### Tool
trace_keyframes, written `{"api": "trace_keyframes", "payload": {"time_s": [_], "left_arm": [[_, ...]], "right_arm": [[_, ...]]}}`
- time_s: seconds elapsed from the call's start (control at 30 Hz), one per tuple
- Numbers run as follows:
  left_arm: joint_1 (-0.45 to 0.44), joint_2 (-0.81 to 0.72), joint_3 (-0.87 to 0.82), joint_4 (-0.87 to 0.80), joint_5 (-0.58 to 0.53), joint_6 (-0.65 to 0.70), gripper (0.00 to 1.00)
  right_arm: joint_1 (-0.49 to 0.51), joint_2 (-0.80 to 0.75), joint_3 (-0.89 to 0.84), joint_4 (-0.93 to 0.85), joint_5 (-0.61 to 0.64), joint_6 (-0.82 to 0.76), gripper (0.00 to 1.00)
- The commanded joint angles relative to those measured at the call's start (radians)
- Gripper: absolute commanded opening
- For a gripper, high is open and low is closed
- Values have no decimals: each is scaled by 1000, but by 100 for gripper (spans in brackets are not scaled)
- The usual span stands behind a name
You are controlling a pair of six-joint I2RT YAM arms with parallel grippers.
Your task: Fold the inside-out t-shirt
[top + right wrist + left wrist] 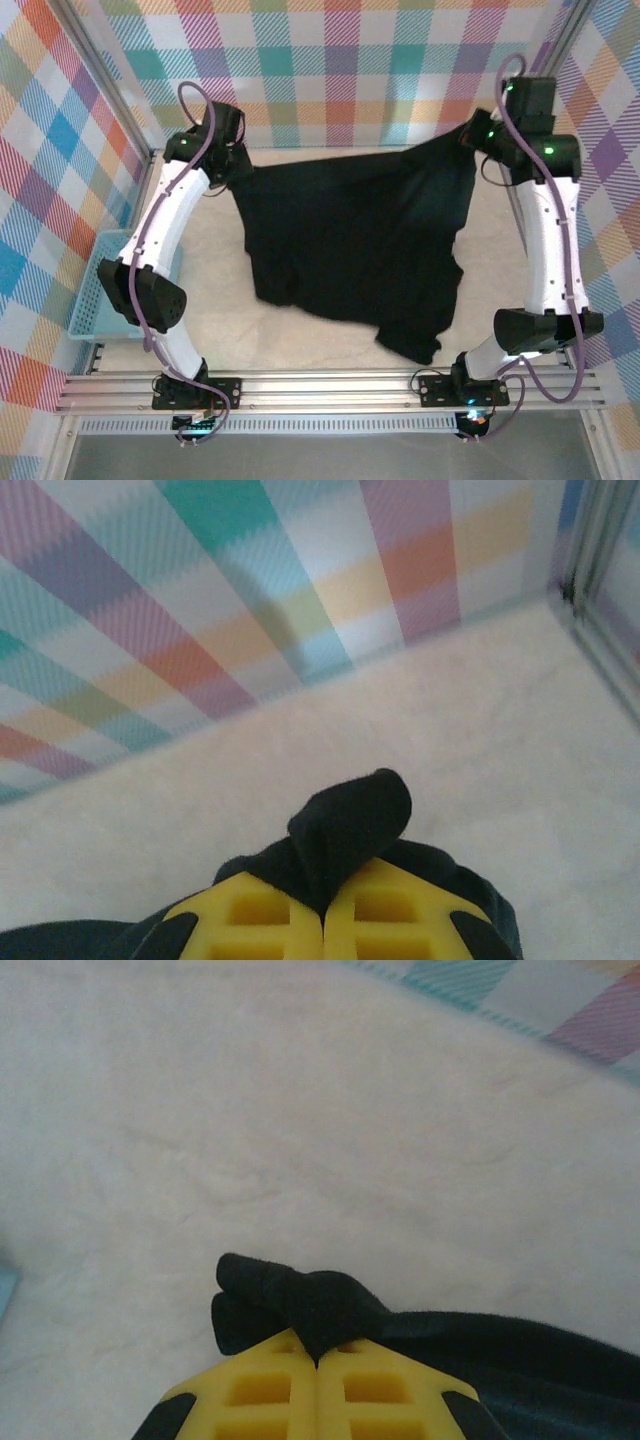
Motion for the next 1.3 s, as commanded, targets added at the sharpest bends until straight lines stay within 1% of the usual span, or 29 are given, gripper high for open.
{"api": "trace_keyframes", "payload": {"time_s": [0.0,0.07,0.13,0.2,0.27,0.37,0.4,0.47,0.53,0.57,0.6,0.67,0.8,0.83,0.9,1.0,1.1,1.2,1.27], "left_arm": [[6,-196,82,140,14,53,0],[6,-333,-42,320,15,69,0],[6,-445,-138,437,15,99,0],[5,-484,-190,460,21,128,0],[5,-498,-245,458,37,151,0],[6,-508,-357,430,61,139,0],[6,-515,-409,421,75,119,0],[6,-542,-543,420,103,61,0],[4,-584,-741,467,174,-6,0],[2,-599,-826,486,193,-42,0],[-4,-611,-924,503,217,-77,0],[-23,-612,-1077,531,248,-102,0],[-102,-613,-1284,503,229,-140,0],[-116,-617,-1315,495,228,-159,0],[-137,-626,-1372,481,240,-206,0],[-164,-655,-1425,472,234,-250,0],[-172,-692,-1447,442,196,-280,2],[-172,-720,-1450,404,157,-289,3],[-172,-735,-1448,379,128,-298,3]], "right_arm": [[-8,-93,181,141,75,-26,0],[-7,-152,144,233,84,-43,0],[-8,-200,93,305,65,-63,0],[-7,-205,78,286,35,-69,0],[-8,-204,26,252,-13,-68,0],[-8,-241,-183,273,-95,-51,0],[-7,-252,-264,275,-116,-29,0],[-7,-279,-436,291,-206,15,0],[-6,-305,-655,347,-329,64,0],[-5,-313,-752,371,-371,84,0],[-2,-320,-859,395,-410,107,0],[-1,-318,-1025,406,-448,138,0],[-1,-312,-1240,355,-452,169,0],[-2,-328,-1276,344,-434,178,0],[-3,-387,-1341,310,-358,209,0],[-7,-483,-1378,255,-264,243,0],[-9,-560,-1367,190,-168,247,0],[-10,-614,-1359,132,-91,252,0],[-11,-642,-1367,105,-62,263,0]]}}
